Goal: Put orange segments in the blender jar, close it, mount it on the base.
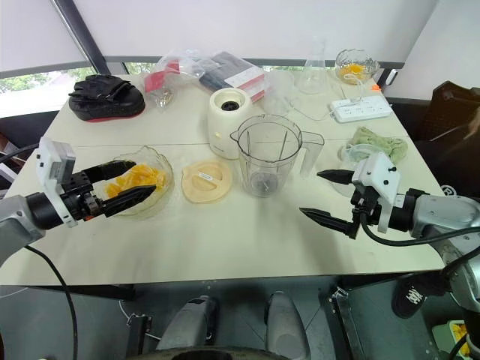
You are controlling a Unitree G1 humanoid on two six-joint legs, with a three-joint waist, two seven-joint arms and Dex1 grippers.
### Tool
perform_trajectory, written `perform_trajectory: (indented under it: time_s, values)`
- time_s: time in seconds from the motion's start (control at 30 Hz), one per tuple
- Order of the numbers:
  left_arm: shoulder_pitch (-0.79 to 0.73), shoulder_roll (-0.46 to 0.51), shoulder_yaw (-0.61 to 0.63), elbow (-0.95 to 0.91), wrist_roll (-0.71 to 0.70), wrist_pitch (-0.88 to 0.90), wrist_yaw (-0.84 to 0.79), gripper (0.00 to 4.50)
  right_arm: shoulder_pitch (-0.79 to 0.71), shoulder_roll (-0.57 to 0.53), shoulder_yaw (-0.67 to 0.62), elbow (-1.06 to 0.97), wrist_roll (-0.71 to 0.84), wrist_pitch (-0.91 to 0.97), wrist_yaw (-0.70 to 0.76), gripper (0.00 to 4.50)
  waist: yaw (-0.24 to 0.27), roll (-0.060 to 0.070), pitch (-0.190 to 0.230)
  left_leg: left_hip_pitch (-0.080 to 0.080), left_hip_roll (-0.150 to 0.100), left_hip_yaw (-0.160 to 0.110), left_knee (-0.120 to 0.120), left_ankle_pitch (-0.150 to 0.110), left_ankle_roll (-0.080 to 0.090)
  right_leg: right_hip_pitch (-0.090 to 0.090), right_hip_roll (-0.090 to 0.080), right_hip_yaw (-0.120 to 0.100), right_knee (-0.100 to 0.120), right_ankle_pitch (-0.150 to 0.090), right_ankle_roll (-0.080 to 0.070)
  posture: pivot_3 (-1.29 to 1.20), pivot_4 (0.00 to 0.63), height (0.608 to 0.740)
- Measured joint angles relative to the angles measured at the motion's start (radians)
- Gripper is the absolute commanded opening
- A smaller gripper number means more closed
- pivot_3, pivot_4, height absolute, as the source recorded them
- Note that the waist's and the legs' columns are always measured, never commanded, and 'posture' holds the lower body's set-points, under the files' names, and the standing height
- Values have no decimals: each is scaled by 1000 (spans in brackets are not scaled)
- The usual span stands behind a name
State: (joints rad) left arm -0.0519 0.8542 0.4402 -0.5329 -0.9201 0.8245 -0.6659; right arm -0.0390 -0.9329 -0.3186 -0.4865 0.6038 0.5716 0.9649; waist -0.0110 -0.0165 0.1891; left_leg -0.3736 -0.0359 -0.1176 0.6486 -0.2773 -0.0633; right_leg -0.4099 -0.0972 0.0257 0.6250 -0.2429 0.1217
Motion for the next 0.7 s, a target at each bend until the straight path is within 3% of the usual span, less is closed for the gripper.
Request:
perform_trajectory:
  time_s: [0.17,0.37,0.57,0.7]
  values:
    - [-44,25,-36,66,69,30,66,4500,-3,14,33,-2,-2,0,-16,4478,0,0,0,0,0,0,0,0,0,0,0,0,1,0,0,0,150,740]
    - [-210,29,-112,354,232,81,194,4500,14,48,40,-22,-3,-10,-45,4478,0,-1,1,0,0,0,0,0,0,0,0,0,0,0,1,0,150,740]
    - [-372,-131,-258,635,380,79,281,4500,44,83,69,-53,-12,-12,-81,4478,1,-2,2,-1,-1,-1,0,0,0,0,0,0,0,2,5,0,150,740]
    - [-508,-227,-243,792,401,105,351,4500,41,87,74,-63,-13,-12,-98,4478,-1,-5,4,0,-1,-1,0,0,0,-1,0,-1,2,2,6,0,150,740]
